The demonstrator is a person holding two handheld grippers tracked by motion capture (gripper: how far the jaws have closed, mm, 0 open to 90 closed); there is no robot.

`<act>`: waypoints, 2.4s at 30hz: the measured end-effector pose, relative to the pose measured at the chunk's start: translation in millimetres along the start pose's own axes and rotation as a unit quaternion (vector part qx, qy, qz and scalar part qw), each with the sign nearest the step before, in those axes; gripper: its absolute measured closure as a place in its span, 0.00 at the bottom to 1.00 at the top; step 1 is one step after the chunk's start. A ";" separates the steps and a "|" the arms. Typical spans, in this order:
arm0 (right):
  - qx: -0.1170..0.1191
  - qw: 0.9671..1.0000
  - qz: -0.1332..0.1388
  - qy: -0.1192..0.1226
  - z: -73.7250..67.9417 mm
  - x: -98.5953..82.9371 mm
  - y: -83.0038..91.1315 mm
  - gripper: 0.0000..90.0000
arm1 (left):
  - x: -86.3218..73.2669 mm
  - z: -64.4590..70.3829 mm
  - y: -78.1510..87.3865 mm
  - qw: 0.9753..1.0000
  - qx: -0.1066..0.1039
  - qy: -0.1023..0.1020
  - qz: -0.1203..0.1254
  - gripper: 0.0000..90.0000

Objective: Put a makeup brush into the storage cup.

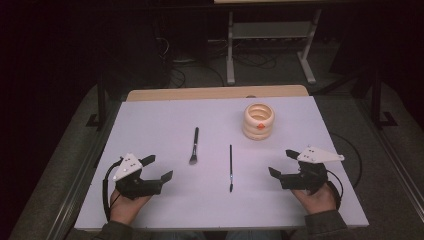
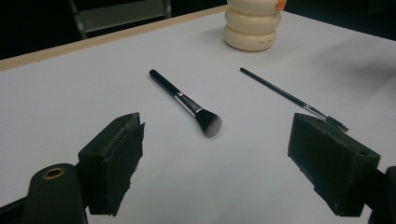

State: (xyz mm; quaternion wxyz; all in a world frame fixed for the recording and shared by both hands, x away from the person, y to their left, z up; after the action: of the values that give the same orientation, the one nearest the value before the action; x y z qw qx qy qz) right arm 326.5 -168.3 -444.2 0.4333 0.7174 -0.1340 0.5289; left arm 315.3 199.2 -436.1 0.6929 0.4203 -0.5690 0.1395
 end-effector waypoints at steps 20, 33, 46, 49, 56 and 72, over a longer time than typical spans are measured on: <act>-0.001 1.000 0.002 0.000 -0.1 0.4 0.8 0.16 | 0.0 0.7 -0.2 1.000 -0.003 0.000 -0.003 0.20; -0.004 1.000 0.005 -0.002 0.9 1.1 1.7 0.16 | 5.1 2.3 -0.6 1.000 -0.003 0.005 -0.010 0.21; -0.005 1.000 0.006 0.000 1.1 2.0 2.4 0.16 | 17.3 -5.9 -9.7 0.999 -0.011 0.024 -0.036 0.23; -0.006 1.000 0.006 0.000 1.4 2.0 2.3 0.16 | 26.5 -6.5 -12.5 0.999 -0.011 0.025 -0.042 0.24; -0.005 1.000 0.006 0.000 1.2 2.2 2.5 0.16 | 41.7 -8.9 -25.0 0.998 -0.020 0.028 -0.058 0.24; -0.005 1.000 0.010 0.000 2.7 3.3 3.0 0.16 | 50.2 -23.2 -71.2 0.991 -0.017 0.044 -0.123 0.26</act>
State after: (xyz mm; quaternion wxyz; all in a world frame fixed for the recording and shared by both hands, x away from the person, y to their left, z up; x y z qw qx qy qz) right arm 327.6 -171.3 -440.0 0.4314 0.7135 -0.1439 0.5330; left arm 394.4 158.9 -420.8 0.7359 0.4689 -0.4845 0.0616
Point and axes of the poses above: each handheld gripper's, and its own axes: y roughly backward along the jaws, x roughly out of its top, z roughly to its right, the point moved 9 cm from there along -y, roughly forward along the jaws, and after that the axes turned 2 degrees about -y, right-handed, at the moved point
